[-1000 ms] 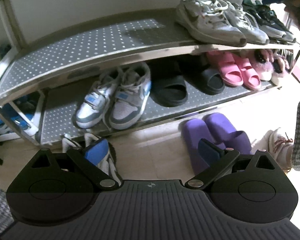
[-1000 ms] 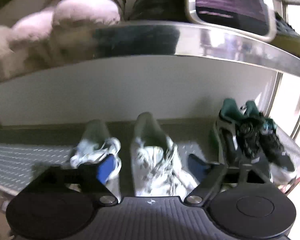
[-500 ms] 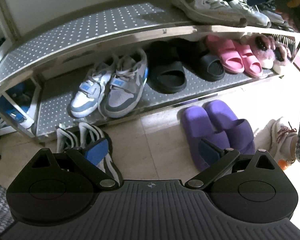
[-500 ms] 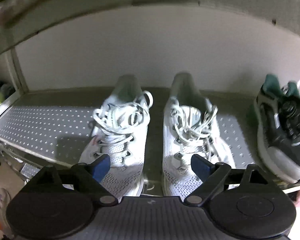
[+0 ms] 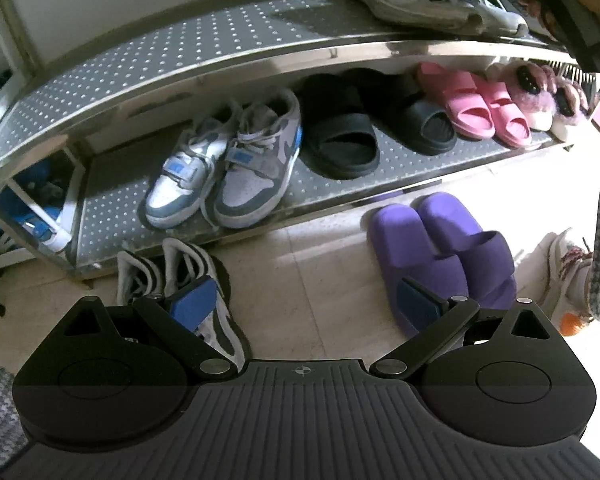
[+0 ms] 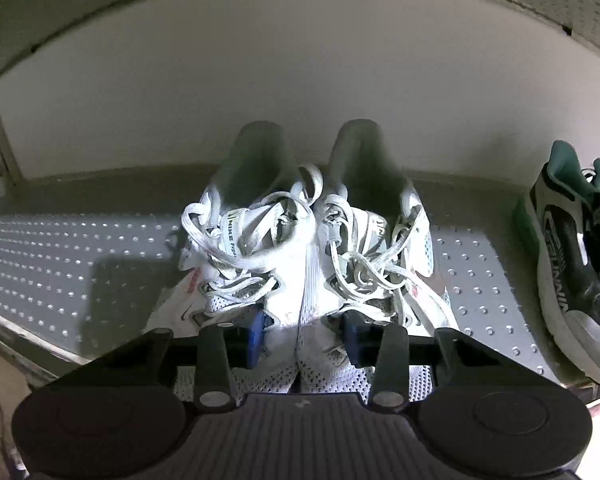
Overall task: Organize scattered shoes
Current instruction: 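Push the grey sneakers deeper onto the shelf and open the right tool, then withdraw the right tool down toward the remaining floor shoes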
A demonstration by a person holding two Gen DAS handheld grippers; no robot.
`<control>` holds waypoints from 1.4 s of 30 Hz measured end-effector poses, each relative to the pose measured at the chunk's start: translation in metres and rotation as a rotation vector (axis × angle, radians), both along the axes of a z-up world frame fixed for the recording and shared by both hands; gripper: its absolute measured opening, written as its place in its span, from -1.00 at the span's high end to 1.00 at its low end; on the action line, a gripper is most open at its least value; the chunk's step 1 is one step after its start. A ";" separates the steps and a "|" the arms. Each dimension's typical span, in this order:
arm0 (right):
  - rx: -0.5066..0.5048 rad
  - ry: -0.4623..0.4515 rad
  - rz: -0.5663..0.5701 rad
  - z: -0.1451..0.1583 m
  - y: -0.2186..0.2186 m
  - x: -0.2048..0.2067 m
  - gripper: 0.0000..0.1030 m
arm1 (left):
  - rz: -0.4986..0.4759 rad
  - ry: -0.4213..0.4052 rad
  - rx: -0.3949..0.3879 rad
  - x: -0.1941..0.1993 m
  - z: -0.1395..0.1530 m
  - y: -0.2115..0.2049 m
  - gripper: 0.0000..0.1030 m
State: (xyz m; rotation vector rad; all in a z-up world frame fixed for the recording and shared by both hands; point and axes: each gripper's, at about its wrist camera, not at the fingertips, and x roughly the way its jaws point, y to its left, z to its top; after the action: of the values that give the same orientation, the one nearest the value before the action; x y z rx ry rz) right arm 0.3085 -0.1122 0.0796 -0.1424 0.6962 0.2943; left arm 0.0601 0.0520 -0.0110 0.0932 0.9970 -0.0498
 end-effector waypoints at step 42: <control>0.209 0.125 -0.119 0.061 -0.046 -0.102 -0.63 | -0.005 -0.080 -0.028 -0.016 0.016 0.000 -0.93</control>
State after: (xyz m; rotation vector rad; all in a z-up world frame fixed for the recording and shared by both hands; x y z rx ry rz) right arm 0.2070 -0.1586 0.1405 0.1174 0.7900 0.2614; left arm 0.0442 0.0520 0.0051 0.0715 0.9155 -0.0644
